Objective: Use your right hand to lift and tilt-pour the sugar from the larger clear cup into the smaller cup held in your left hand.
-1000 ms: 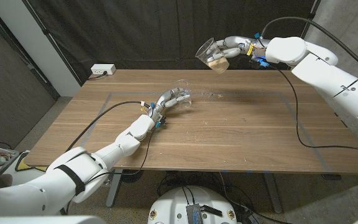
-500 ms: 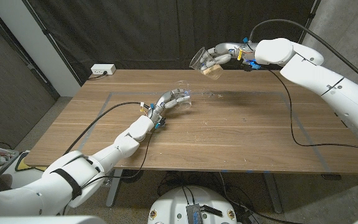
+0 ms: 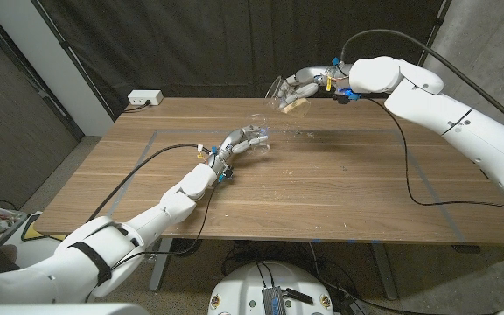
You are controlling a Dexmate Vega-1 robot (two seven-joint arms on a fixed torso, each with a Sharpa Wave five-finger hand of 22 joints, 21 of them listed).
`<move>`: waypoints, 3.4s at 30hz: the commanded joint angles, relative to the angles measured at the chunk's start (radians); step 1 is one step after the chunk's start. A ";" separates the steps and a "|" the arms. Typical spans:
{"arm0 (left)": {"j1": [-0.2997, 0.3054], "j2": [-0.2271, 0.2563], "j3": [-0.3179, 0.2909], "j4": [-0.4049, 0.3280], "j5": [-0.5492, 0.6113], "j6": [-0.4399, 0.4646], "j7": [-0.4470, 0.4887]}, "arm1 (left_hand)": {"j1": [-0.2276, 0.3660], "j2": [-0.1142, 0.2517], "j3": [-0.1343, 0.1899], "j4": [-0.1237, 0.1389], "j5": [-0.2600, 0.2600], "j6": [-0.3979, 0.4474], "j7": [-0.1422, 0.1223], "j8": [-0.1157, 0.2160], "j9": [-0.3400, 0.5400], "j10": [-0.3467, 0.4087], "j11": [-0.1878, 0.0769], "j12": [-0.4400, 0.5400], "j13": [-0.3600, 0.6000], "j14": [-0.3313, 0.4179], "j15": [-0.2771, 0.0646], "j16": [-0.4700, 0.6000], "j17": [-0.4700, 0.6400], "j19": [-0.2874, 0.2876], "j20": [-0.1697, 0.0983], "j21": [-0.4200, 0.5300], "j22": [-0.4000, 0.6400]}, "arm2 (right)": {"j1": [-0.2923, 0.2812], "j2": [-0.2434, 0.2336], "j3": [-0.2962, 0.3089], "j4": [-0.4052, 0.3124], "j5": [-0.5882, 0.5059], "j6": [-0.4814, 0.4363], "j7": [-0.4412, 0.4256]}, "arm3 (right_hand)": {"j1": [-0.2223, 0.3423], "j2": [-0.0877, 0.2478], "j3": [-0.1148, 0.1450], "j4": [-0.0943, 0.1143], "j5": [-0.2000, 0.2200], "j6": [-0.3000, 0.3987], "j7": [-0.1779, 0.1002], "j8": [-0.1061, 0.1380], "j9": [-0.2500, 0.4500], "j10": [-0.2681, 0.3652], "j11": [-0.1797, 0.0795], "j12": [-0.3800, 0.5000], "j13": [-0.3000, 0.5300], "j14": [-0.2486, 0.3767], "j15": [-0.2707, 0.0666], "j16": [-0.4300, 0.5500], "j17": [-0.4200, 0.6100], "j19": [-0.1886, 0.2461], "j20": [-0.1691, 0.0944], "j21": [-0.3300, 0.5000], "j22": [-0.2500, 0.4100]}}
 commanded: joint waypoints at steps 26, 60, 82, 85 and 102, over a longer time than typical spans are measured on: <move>-0.021 -0.023 0.005 0.047 -0.003 -0.005 -0.015 | 0.011 0.010 -0.013 0.003 -0.006 0.008 0.001 0.013 0.001 0.009 0.001 0.008 0.004 0.014 -0.093 -0.006 0.010 0.001 -0.008 0.013 0.005 | 0.047 0.078 -0.093 0.011 -0.308 0.031 0.130 | 0.004 0.009 0.014 -0.001 -0.002 0.034 -0.011 0.003 0.001 0.027 -0.015 -0.007 0.001 0.022 -0.180 -0.001 0.010 -0.009 -0.102 0.014 -0.001; -0.174 -0.156 0.104 0.390 -0.042 -0.017 -0.105 | 0.029 0.016 -0.018 0.000 -0.007 0.012 -0.004 0.018 -0.001 0.013 -0.006 0.012 0.007 0.020 -0.102 -0.010 0.016 0.001 -0.016 0.017 0.004 | 0.142 0.174 -0.148 0.078 -0.448 0.074 0.242 | 0.004 0.013 0.019 0.002 0.000 0.058 -0.014 0.006 0.001 0.053 -0.012 -0.016 -0.007 0.040 -0.180 -0.002 0.019 -0.009 -0.103 0.025 -0.007; -0.193 -0.157 0.155 0.392 -0.035 0.001 -0.084 | 0.038 0.019 -0.024 -0.001 -0.007 0.011 -0.007 0.021 0.000 0.015 -0.010 0.012 0.004 0.021 -0.107 -0.013 0.022 0.000 -0.024 0.021 0.004 | 0.149 0.186 -0.166 0.060 -0.582 0.085 0.229 | 0.005 0.014 0.022 0.001 0.001 0.068 -0.017 0.004 -0.004 0.062 -0.020 -0.022 -0.006 0.046 -0.181 -0.004 0.024 -0.012 -0.102 0.032 -0.010; -0.193 -0.157 0.156 0.392 -0.037 0.002 -0.087 | 0.038 0.019 -0.025 0.000 -0.007 0.012 -0.006 0.022 0.000 0.015 -0.009 0.012 0.005 0.021 -0.106 -0.014 0.023 0.000 -0.024 0.021 0.004 | 0.146 0.184 -0.170 0.052 -0.612 0.090 0.229 | 0.005 0.014 0.023 0.001 0.001 0.068 -0.018 0.003 -0.004 0.062 -0.021 -0.023 -0.006 0.047 -0.181 -0.005 0.025 -0.012 -0.102 0.032 -0.010; -0.187 -0.149 0.157 0.386 -0.034 -0.022 -0.078 | 0.040 0.021 -0.031 0.003 -0.008 0.012 -0.007 0.025 0.000 0.014 -0.009 0.012 0.005 0.024 -0.104 -0.015 0.027 -0.002 -0.025 0.023 0.004 | 0.113 0.192 -0.164 0.039 -0.718 0.135 0.219 | 0.006 0.015 0.025 0.002 0.001 0.075 -0.021 0.003 -0.005 0.074 -0.024 -0.028 -0.009 0.054 -0.181 -0.006 0.029 -0.015 -0.102 0.038 -0.014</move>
